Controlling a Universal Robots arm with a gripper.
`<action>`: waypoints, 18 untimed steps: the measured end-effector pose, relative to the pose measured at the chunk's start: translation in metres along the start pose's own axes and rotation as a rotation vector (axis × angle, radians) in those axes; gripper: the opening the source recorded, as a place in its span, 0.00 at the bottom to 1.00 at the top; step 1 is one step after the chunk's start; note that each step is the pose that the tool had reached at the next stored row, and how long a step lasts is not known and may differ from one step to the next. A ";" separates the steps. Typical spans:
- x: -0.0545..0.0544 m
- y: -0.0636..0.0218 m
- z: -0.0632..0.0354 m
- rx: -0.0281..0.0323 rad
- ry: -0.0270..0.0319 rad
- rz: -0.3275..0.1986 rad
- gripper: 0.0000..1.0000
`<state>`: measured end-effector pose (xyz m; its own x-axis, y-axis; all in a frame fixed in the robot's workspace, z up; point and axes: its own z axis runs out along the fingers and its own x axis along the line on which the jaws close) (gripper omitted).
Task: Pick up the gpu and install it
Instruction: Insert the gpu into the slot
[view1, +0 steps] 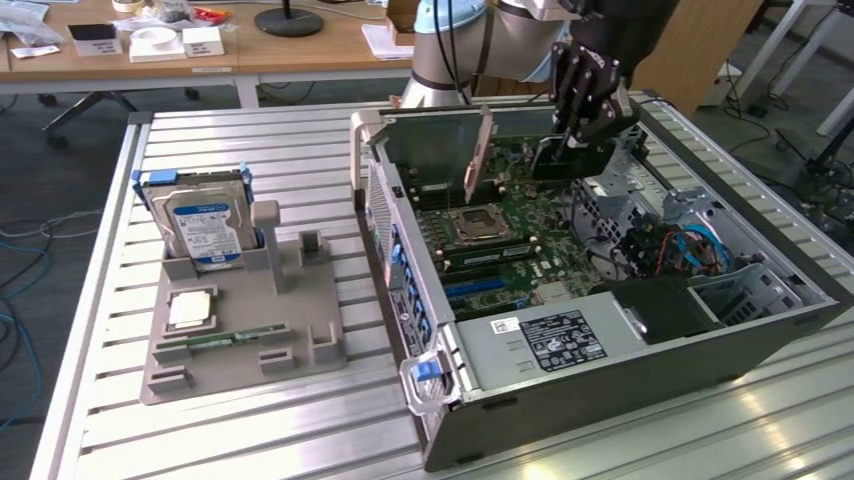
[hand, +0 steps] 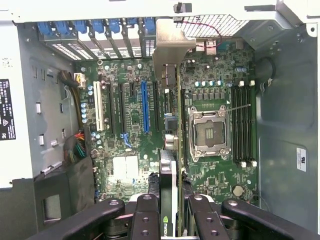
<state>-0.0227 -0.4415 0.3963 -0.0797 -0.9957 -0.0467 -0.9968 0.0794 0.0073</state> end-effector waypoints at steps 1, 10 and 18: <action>0.000 0.0000 0.0002 -0.0001 0.0000 -0.004 0.27; 0.002 0.0000 0.0061 -0.0007 0.0001 -0.014 0.27; 0.002 0.0000 0.0086 -0.0008 0.0001 -0.015 0.27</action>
<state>-0.0229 -0.4429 0.3877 -0.0643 -0.9968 -0.0468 -0.9979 0.0640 0.0074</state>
